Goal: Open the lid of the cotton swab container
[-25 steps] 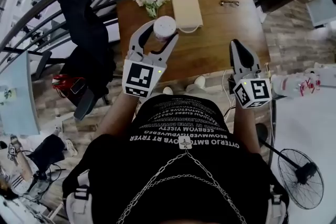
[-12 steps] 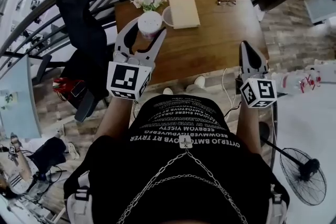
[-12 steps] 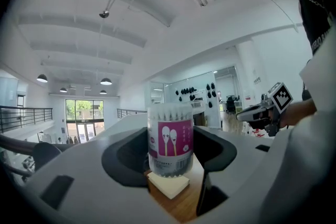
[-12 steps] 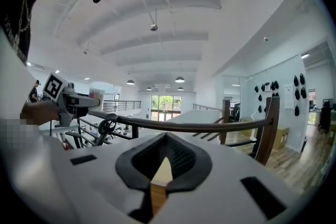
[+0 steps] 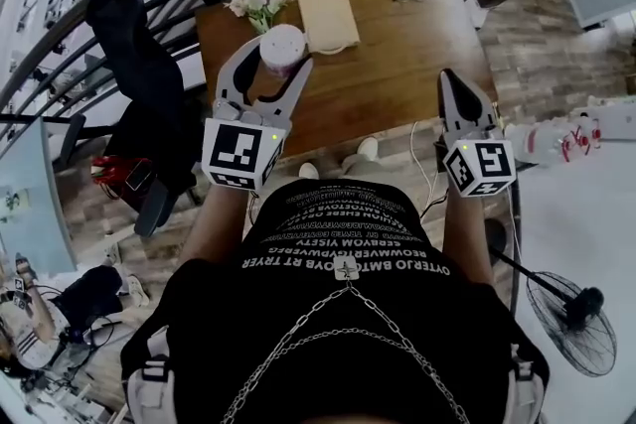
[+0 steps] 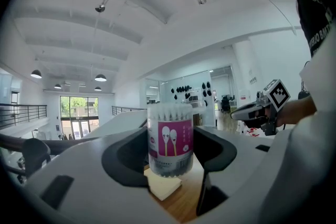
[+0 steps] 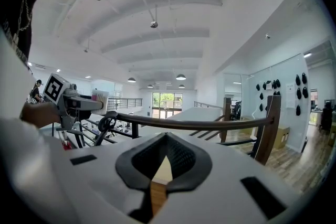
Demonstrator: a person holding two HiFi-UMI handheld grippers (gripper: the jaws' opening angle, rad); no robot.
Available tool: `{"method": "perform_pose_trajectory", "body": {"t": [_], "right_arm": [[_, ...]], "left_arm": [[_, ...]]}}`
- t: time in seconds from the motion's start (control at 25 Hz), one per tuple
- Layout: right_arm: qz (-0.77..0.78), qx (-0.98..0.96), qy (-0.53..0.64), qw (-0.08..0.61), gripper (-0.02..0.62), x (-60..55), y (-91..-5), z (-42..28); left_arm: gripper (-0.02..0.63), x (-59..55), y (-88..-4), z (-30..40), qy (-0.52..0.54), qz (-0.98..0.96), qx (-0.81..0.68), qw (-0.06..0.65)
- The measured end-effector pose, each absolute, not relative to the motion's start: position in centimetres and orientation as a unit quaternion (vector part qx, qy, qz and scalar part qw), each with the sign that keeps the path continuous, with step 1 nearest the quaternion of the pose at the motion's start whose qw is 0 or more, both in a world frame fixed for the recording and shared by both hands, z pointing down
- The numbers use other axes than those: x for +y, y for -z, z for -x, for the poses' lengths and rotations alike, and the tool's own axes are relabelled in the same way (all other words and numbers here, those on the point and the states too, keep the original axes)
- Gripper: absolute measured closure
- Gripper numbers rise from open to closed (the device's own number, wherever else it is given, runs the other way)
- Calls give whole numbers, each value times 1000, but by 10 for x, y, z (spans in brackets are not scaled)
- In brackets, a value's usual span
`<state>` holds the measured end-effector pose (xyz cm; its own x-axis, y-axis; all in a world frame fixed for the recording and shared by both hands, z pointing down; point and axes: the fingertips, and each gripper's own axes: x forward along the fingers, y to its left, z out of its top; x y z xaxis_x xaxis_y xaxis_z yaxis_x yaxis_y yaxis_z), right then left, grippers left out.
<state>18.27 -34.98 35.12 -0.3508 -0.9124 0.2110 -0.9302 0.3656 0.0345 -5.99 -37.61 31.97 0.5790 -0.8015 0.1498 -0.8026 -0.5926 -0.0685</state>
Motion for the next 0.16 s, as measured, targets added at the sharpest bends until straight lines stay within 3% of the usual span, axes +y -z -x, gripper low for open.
{"method": "perform_pose_trajectory", "body": {"t": [0.16], "right_arm": [[-559,-822,-46,95,580,-355,-359,-185]], "left_arm": [[336,-381,-329,51,-75,-891,-448,17]]}}
